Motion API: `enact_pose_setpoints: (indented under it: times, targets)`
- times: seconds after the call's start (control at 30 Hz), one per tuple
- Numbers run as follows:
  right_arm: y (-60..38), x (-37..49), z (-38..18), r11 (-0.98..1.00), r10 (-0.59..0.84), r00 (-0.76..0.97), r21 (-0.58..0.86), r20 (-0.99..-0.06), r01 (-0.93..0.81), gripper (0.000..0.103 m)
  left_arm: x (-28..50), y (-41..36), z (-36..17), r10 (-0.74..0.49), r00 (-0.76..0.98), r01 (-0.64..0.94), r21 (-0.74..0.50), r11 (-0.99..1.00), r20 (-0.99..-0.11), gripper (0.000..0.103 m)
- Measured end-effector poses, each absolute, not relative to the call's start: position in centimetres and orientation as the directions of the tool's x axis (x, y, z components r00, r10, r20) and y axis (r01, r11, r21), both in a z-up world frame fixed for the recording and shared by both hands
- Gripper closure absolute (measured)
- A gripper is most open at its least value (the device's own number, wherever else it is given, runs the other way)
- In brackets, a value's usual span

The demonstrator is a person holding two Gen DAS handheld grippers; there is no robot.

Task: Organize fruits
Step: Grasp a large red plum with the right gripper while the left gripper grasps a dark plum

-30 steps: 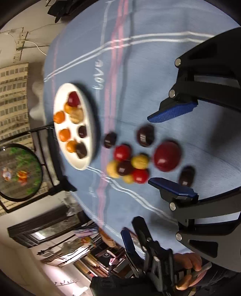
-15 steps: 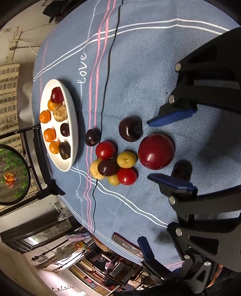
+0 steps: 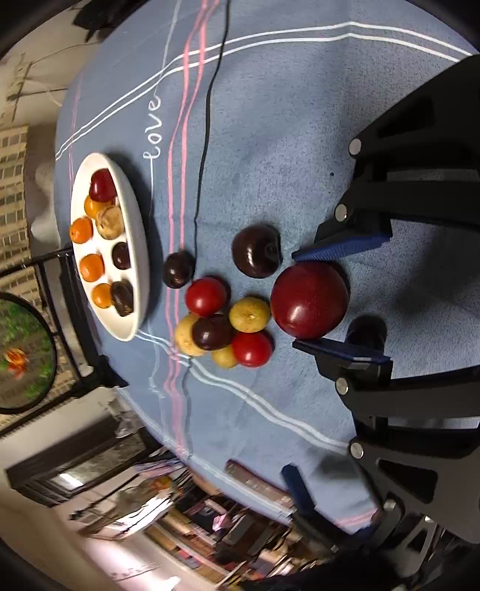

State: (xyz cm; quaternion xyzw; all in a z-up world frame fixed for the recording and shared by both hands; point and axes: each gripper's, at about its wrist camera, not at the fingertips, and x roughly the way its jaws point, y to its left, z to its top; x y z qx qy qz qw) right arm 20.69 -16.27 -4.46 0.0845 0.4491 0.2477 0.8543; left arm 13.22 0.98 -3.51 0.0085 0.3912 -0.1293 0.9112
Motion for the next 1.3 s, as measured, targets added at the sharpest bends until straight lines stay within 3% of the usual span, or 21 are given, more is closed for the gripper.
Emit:
enact_pose_setpoints:
  times: [0.27,0.7,1.1,1.3]
  targets:
    - [-19.4,20.0,-2.3,0.885,0.463,0.610,0.377,-0.642,-0.274,0.061,12.8,-3.3,-3.0,-0.322,0.645,0.398,-0.054,0.916,-0.694,0.008]
    - [-19.7,20.1,-2.0,0.872,0.485,0.609,0.397,-0.627,-0.286,0.061,15.7,-5.6,-5.2,-0.349,0.533,0.422,-0.115,0.899,-0.771,0.051]
    - [-19.9,20.0,-2.0,0.870,0.488,0.612,0.405,-0.623,-0.282,0.061,15.9,-6.2,-5.9,-0.360,0.491,0.443,-0.128,0.887,-0.794,0.068]
    - [-19.9,20.0,-2.0,0.871,0.487,0.612,0.403,-0.623,-0.283,0.061,16.0,-6.1,-5.9,-0.356,0.491,0.438,-0.127,0.890,-0.795,0.071]
